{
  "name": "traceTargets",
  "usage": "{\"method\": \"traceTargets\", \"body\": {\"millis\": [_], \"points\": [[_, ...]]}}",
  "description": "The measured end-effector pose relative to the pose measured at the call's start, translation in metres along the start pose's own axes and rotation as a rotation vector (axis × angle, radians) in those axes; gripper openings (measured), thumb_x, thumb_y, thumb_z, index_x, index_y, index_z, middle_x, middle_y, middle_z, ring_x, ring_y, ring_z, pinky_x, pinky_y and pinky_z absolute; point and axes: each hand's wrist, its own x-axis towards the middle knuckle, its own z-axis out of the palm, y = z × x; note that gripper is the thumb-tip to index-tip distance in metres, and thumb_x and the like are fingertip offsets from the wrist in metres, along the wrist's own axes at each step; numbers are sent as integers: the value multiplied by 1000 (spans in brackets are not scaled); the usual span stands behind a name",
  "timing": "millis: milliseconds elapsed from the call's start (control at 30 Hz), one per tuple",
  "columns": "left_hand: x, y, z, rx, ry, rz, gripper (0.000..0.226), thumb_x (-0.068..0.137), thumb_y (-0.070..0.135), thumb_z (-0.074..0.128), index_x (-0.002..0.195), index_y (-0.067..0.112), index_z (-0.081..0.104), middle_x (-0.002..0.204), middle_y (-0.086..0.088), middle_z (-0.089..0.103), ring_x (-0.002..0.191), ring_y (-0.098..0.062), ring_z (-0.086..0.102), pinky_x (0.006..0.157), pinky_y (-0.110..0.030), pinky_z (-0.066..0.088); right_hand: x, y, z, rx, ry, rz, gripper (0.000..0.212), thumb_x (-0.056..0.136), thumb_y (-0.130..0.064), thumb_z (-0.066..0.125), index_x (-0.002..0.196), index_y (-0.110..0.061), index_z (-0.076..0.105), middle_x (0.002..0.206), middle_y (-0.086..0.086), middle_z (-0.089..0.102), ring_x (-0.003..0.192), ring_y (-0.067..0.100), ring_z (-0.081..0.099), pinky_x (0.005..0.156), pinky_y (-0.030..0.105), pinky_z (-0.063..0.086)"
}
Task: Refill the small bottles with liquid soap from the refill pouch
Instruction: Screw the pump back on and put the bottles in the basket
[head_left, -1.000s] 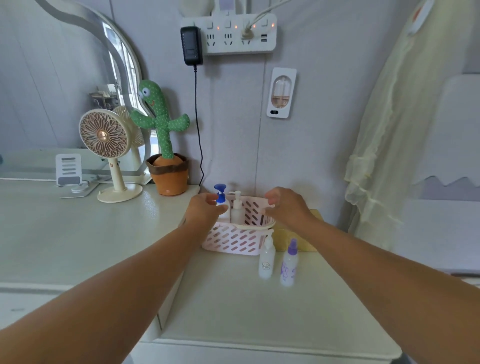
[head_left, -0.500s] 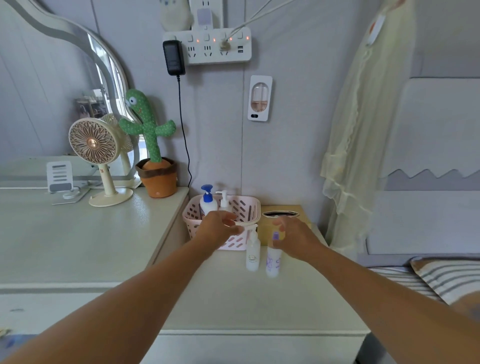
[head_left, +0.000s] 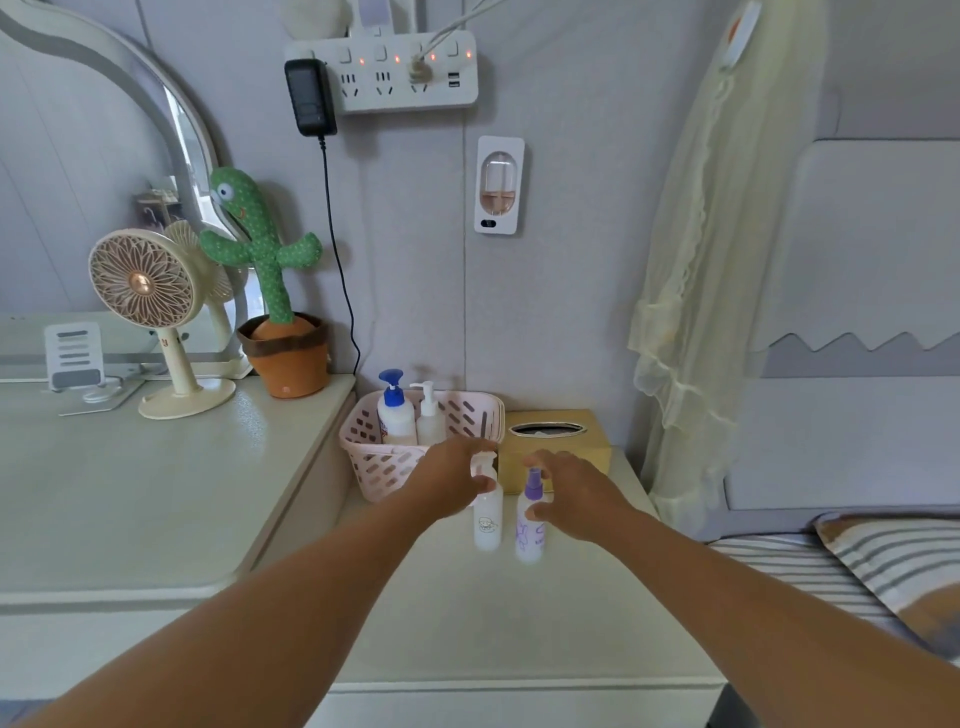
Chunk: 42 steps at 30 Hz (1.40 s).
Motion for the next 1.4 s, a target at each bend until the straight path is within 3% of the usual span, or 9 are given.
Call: {"method": "traceTargets", "body": {"millis": [133,333,467,700,800,1067,1400], "points": [[6,0,7,1,13,4,49,87,19,68,133,24,53,140,-4,51,124,-21,51,103,-33,44,6,2,1,52,53,9,47,80,-25,74,122,-24,51,120,1,60,103,18,58,83,29,50],[16,5,15,33,67,-20,46,85,17,69,129,21,55,135,-4,52,121,-19,52,96,-26,42,15,2,4,68,49,56,47,79,-25,74,121,-22,53,116,0,61,100,18,59,81,29,50],[19,7,17,57,92,-37,38,85,19,70,121,19,58,127,-4,54,108,-17,55,84,-21,43,19,3,5,59,38,68,21,77,-22,75,92,-21,59,102,1,61,88,18,60,76,30,51],[18,3,22,86,84,-67,22,86,21,68,106,15,62,115,-4,61,98,-18,59,83,-26,52,18,0,9,80,28,75,24,76,-15,75,71,-21,53,89,0,63,82,17,61,73,28,50],[17,-3,22,97,80,-76,19,85,20,68,103,15,63,112,-4,62,98,-19,59,85,-29,53,16,1,13,85,17,79,18,77,-15,75,74,-18,58,83,-2,62,78,15,60,71,27,48],[10,-14,15,79,104,-113,27,84,20,71,108,12,63,113,-6,64,91,-20,65,83,-30,54,9,1,17,101,17,70,17,77,-13,74,73,-18,58,90,0,67,76,12,58,56,15,37],[-7,-14,-16,-12,143,-60,22,84,18,70,105,12,64,109,-6,64,93,-17,62,88,-28,53,5,-18,-1,143,58,66,12,79,-17,74,77,-19,62,85,-2,65,79,13,61,66,22,47]]}}
